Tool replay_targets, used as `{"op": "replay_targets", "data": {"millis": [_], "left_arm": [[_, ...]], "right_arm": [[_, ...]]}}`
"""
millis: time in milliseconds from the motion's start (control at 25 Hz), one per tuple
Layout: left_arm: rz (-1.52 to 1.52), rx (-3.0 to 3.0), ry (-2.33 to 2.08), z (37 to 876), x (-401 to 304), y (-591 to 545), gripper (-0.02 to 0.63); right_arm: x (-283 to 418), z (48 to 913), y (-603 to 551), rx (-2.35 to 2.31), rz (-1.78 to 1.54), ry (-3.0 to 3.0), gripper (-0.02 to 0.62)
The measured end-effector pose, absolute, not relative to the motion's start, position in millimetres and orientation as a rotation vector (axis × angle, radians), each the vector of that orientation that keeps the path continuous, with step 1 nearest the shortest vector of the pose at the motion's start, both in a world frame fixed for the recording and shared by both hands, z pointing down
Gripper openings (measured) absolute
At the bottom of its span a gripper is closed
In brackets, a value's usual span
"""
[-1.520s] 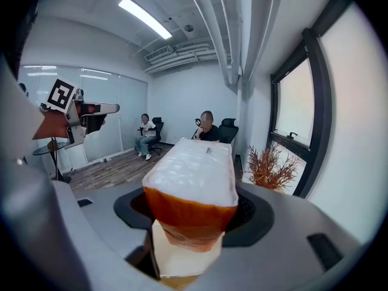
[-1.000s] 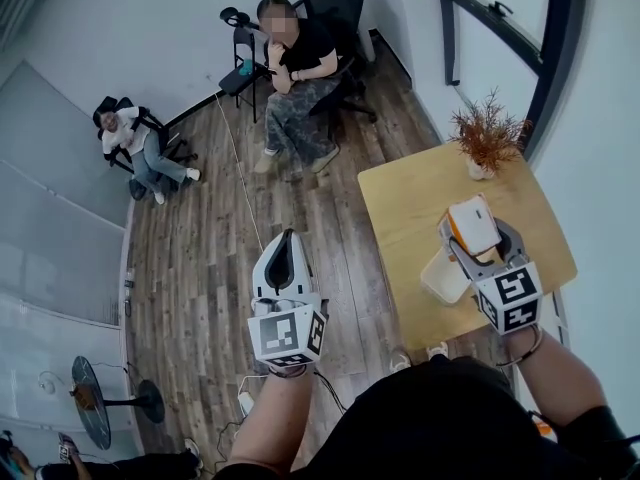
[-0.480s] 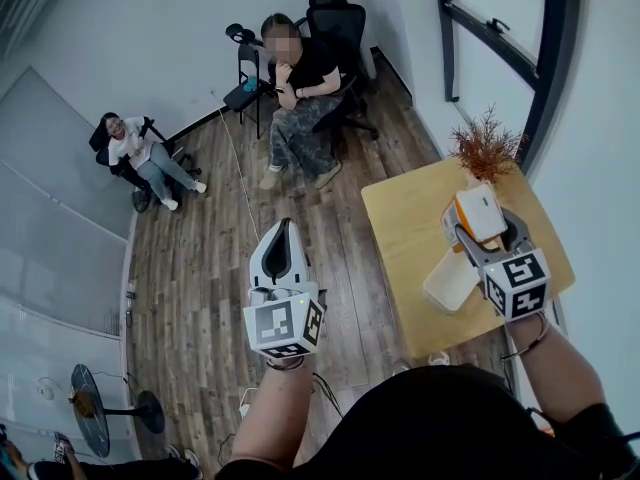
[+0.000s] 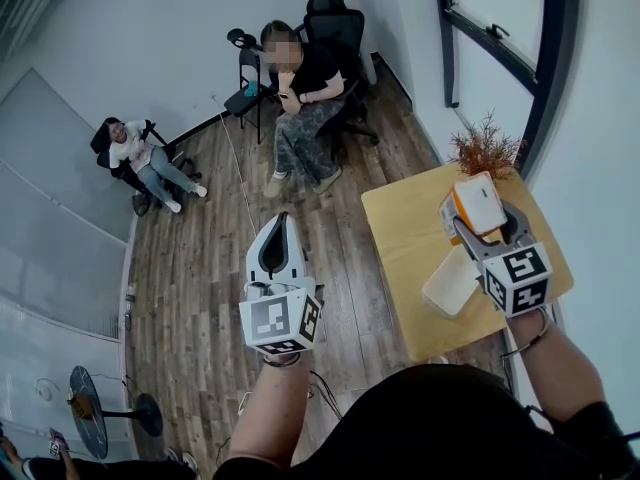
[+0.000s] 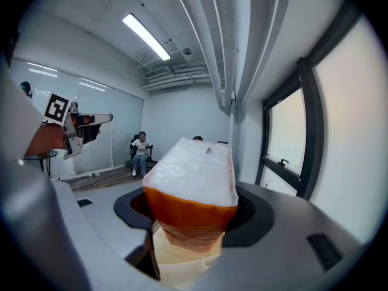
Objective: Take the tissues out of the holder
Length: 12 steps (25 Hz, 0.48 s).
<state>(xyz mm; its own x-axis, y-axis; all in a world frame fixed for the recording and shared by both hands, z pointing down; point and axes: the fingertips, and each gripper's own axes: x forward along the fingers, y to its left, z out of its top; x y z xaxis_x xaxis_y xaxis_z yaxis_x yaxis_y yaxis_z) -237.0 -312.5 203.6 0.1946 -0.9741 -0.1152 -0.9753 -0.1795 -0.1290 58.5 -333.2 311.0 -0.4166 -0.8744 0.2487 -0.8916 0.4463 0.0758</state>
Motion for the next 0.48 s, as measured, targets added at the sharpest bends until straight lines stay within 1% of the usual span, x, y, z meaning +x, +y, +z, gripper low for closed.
{"op": "replay_targets", "data": {"millis": [480], "left_arm": [[-0.030,-2.288,1.923,215.5,-246.1,-319.6,0.005]], "right_arm": [[59.3,315.5,-335.6,1.507,0.089,-2.453,0.291]]}}
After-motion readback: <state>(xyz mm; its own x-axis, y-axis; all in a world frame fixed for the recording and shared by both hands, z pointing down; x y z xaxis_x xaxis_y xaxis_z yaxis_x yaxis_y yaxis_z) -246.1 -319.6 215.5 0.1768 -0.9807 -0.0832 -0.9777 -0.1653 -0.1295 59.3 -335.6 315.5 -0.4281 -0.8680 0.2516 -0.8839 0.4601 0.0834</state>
